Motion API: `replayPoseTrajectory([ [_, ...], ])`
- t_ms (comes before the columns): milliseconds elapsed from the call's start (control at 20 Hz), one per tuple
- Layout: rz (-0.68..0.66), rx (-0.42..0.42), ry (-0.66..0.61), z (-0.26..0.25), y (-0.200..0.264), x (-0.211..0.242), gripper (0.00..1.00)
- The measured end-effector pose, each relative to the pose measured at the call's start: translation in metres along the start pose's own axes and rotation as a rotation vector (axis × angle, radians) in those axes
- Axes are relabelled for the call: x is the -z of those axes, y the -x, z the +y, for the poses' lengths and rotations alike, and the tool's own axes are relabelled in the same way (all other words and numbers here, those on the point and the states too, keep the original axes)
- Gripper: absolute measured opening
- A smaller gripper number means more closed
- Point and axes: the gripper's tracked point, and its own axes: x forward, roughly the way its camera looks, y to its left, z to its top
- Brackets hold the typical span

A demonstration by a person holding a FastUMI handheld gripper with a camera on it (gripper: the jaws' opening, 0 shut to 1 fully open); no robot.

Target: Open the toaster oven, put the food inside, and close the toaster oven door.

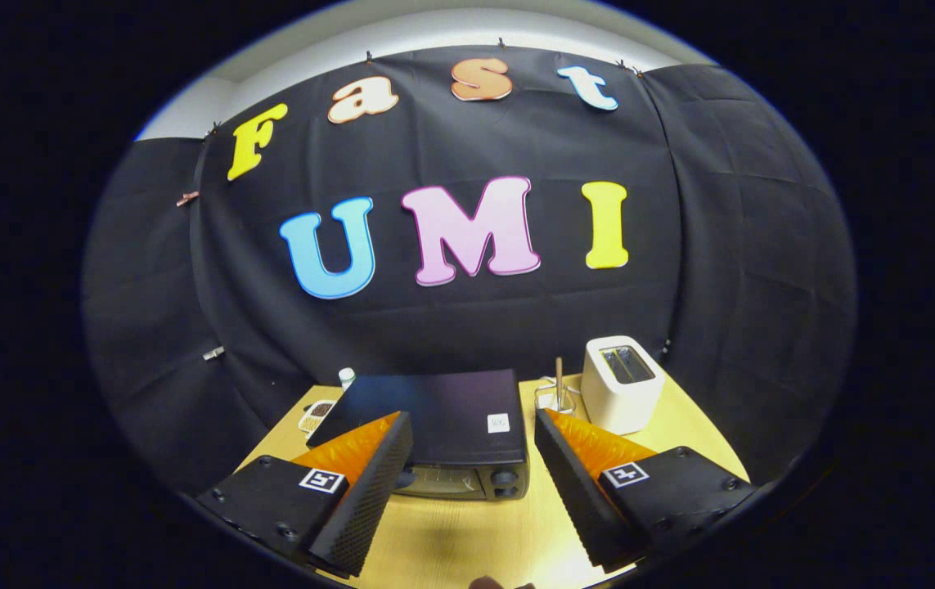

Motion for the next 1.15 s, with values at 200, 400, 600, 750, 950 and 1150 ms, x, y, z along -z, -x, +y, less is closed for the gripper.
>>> replayPoseTrajectory([
  [200,-0.122,0.013,0.024,-0.032,0.022,-0.06,0.98],
  [400,-0.253,0.031,0.059,-0.059,0.047,-0.111,0.98],
  [600,-0.289,0.04,0.07,-0.078,0.052,-0.131,0.97],
  [750,-0.303,0.046,0.077,-0.087,0.058,-0.138,0.97],
  [950,-0.317,0.063,0.079,-0.096,0.06,-0.145,0.97],
  [1150,-0.328,0.072,0.085,-0.1,0.061,-0.151,0.97],
])
